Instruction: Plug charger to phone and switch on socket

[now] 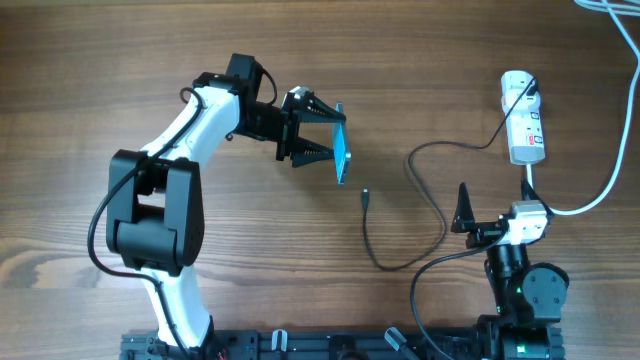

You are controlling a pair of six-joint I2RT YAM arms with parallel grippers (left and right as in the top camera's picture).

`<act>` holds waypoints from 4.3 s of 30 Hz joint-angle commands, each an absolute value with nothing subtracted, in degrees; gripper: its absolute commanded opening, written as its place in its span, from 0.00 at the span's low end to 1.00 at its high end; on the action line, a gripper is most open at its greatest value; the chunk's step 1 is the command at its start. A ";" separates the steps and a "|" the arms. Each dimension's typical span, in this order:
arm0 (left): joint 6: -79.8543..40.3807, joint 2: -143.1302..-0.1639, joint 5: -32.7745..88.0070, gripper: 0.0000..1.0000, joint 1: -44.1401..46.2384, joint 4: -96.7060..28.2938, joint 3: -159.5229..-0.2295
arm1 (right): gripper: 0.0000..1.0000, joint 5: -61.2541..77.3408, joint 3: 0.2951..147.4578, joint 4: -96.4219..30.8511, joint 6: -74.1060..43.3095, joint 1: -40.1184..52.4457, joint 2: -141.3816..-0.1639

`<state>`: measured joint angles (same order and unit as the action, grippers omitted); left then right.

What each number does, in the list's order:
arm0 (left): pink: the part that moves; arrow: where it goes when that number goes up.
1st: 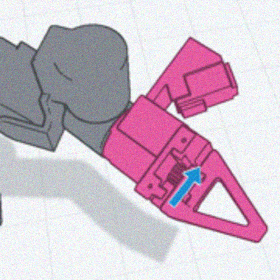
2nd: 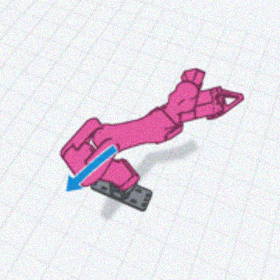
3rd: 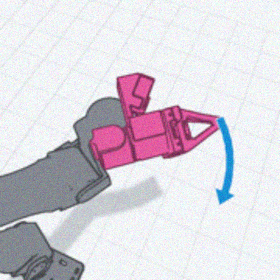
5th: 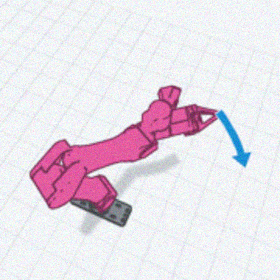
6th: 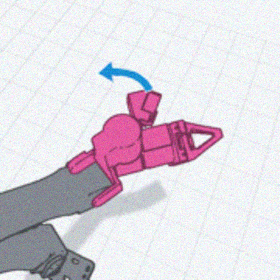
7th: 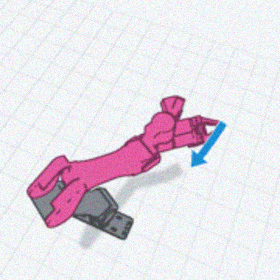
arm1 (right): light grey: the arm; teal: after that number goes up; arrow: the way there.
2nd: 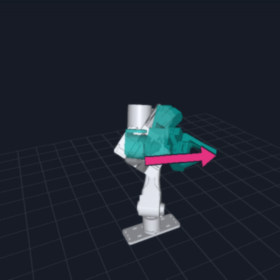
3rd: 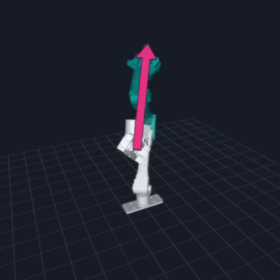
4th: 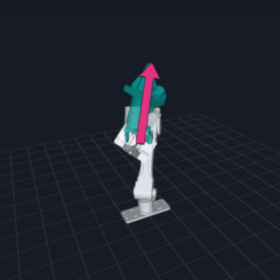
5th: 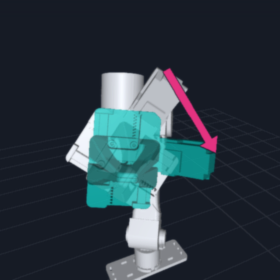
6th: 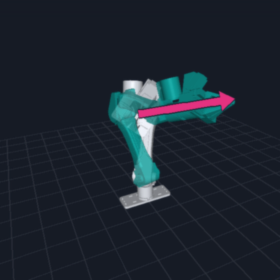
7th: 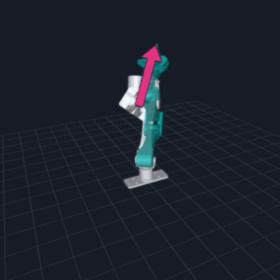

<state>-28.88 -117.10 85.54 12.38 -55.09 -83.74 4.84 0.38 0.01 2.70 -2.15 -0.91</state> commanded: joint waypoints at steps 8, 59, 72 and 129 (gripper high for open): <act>-40.97 -114.19 90.39 0.65 11.86 -57.71 -85.21 | 1.00 4.27 0.30 0.12 2.85 -1.78 -0.64; -42.92 -105.84 90.37 0.66 4.21 -59.44 -85.19 | 0.79 75.77 51.75 -2.48 -46.37 -0.40 -48.10; -42.92 -105.84 90.35 0.66 4.23 -59.40 -85.19 | 0.98 59.77 52.73 6.22 -51.72 14.74 -52.31; -45.91 -105.86 86.52 0.66 4.27 -59.42 -85.19 | 0.50 -20.18 96.09 -53.56 -36.21 50.68 -90.98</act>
